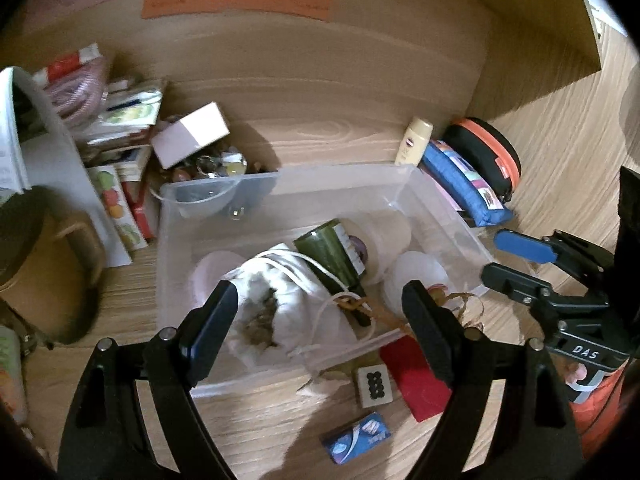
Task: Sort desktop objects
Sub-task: 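Grasp the red velvet pouch with the right gripper while the left grasps the Max box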
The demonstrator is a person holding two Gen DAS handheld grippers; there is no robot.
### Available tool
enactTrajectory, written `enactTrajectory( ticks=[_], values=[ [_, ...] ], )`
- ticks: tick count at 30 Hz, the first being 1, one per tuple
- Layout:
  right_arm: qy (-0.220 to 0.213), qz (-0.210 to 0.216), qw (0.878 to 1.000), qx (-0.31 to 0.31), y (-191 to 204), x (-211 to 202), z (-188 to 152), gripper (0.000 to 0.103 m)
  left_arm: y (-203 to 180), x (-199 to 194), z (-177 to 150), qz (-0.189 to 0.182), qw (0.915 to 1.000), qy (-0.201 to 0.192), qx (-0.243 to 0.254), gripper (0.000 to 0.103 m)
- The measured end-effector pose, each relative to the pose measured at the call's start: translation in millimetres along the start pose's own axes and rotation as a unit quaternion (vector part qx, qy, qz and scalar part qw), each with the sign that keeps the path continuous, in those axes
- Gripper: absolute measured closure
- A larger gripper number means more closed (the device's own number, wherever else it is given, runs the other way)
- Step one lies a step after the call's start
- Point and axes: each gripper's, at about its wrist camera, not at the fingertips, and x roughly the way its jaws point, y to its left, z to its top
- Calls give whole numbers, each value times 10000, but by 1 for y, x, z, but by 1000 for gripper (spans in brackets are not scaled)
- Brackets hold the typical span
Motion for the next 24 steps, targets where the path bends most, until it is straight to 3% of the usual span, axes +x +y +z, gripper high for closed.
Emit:
enactTrajectory(
  ticks=[10,24],
  values=[
    [-200,47,9998,54,13,-32,-12,53,10,-29,-22,260,9995,-162,44,17],
    [-9,270,9996,56,38,-40,-50,46,0,-20,-72,345,9986,321,233,17]
  ],
)
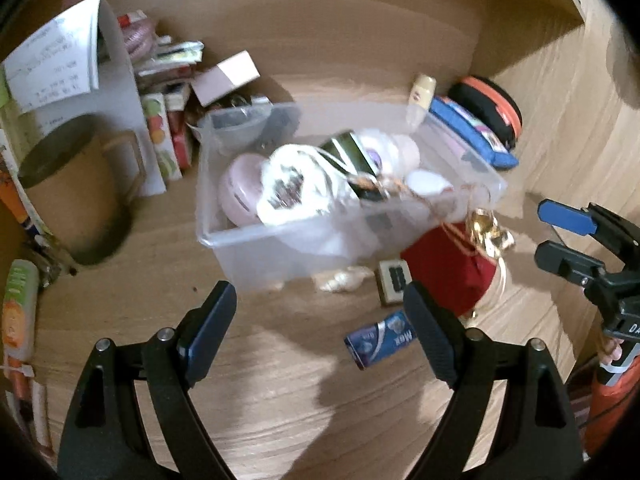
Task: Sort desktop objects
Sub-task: 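Grasp the red velvet pouch with the right gripper while the left grasps the Max box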
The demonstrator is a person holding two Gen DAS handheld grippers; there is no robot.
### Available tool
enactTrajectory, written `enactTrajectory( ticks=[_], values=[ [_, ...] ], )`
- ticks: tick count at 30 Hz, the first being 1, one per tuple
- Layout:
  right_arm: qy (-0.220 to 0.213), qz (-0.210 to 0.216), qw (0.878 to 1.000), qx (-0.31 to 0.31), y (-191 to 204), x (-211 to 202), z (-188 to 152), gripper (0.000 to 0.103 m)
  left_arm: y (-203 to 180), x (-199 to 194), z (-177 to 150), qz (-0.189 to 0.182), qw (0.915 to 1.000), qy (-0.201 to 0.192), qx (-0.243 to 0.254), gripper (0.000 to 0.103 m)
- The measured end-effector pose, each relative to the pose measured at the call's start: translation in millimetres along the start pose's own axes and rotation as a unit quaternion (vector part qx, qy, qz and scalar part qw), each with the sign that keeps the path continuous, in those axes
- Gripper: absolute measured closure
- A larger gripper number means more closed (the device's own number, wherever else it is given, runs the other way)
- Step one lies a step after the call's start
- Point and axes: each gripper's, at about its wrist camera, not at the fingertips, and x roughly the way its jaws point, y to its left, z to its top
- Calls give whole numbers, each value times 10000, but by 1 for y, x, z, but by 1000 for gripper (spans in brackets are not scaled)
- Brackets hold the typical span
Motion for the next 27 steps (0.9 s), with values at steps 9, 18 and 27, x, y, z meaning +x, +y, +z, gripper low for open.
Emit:
enactTrajectory(
  ticks=[9,18,27],
  values=[
    [414,177,9989,85,2,32,-17,46,-21,25,-21,-44,9985,450,311,17],
    [527,297,9982,-39,5,53,-13,46,-37,42,-28,23,9968,610,525,19],
    [491,210,9981,-309,13,62,-12,52,-41,42,-29,162,9968,455,642,37]
  ],
)
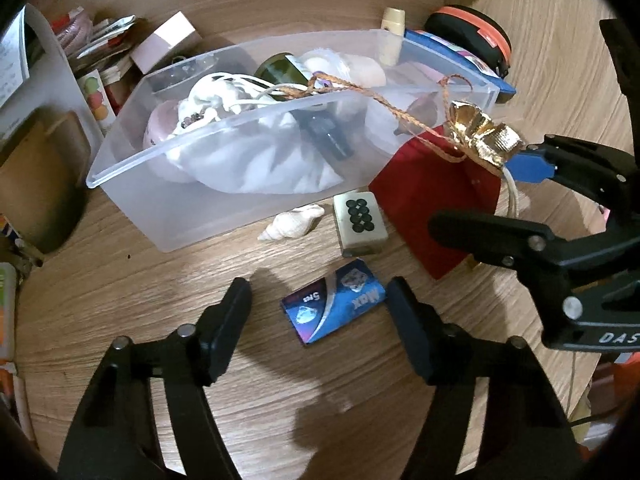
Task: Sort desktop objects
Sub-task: 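Grasp the red velvet pouch with the right gripper while the left grasps the Max box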
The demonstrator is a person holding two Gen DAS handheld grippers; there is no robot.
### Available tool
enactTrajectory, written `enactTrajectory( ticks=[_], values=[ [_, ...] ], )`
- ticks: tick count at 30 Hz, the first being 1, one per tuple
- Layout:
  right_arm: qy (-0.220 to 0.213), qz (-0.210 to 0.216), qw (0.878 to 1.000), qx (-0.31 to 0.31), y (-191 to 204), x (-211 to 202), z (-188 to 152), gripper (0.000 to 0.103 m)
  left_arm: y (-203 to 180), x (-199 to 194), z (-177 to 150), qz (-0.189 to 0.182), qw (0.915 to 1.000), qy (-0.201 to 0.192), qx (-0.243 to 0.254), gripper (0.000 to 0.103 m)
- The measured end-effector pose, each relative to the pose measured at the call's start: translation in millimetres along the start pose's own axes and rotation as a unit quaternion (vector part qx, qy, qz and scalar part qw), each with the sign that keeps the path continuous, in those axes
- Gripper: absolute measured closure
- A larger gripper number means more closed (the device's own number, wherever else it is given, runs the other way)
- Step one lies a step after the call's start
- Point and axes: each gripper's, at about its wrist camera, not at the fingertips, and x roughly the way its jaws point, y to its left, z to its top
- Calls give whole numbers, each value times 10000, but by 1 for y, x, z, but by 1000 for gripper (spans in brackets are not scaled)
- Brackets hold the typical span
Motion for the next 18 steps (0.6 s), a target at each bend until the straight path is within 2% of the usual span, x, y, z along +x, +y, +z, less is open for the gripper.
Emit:
enactTrajectory(
  ticks=[5,11,18],
  values=[
    [19,44,10000,19,-1,4,0,70,-2,-3,-2,5,10000,-55,11,49],
    [-86,46,9999,57,-2,-1,0,76,0,-6,-5,-44,10000,-66,-15,50],
    [-368,8,9992,184,-4,-21,3,84,18,-16,-7,-201,9992,-177,-295,50]
  ],
)
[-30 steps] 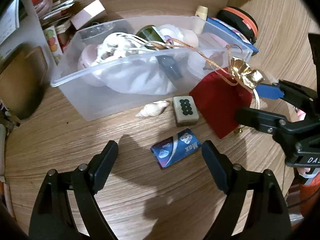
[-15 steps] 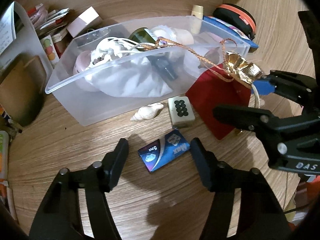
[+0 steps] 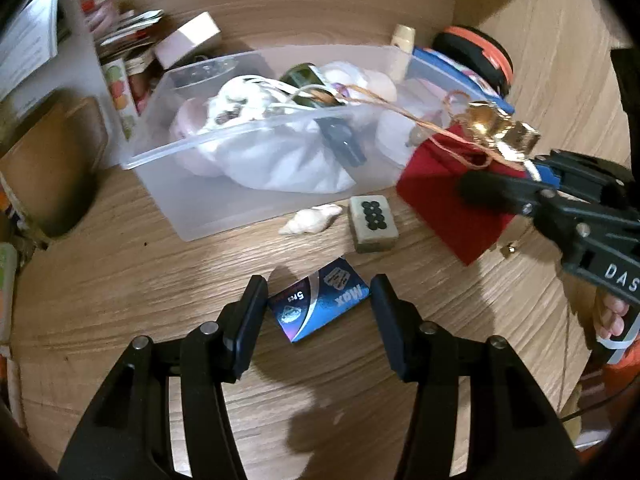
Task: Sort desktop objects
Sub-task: 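Grasp the red velvet pouch with the right gripper while the left grasps the Max box, then carry the red pouch and blue box over the clear box and release both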
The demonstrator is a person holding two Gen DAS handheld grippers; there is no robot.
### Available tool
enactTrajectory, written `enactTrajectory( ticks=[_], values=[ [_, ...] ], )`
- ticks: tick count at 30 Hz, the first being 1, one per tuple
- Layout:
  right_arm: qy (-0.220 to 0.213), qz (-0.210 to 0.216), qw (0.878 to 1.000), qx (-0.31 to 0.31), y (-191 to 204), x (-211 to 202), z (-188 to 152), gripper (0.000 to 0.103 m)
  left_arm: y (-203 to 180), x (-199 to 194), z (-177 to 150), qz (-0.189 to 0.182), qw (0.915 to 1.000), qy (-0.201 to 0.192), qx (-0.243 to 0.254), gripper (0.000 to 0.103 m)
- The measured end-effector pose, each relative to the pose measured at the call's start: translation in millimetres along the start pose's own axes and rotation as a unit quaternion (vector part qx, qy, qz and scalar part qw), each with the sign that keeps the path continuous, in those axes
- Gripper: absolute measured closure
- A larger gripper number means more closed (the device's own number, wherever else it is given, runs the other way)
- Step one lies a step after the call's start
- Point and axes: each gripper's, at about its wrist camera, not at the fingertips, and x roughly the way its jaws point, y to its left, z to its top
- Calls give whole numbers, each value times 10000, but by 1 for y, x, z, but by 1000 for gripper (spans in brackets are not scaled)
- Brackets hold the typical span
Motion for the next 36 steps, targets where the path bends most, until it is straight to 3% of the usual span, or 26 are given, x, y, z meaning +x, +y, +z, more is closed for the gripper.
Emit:
enactTrajectory(
  ticks=[5,21,36],
  values=[
    [-293,-236,9993,-11,1,-13,7,85,13,-9,-2,-45,9996,-126,-232,50],
    [-611,-278,9977,-48,1,-23,40,86,42,-56,20,-32,9961,-751,-463,50],
    [-546,-328,9979,-113,-10,5,76,86,52,-67,61,-183,9932,-1054,-462,50]
  ],
)
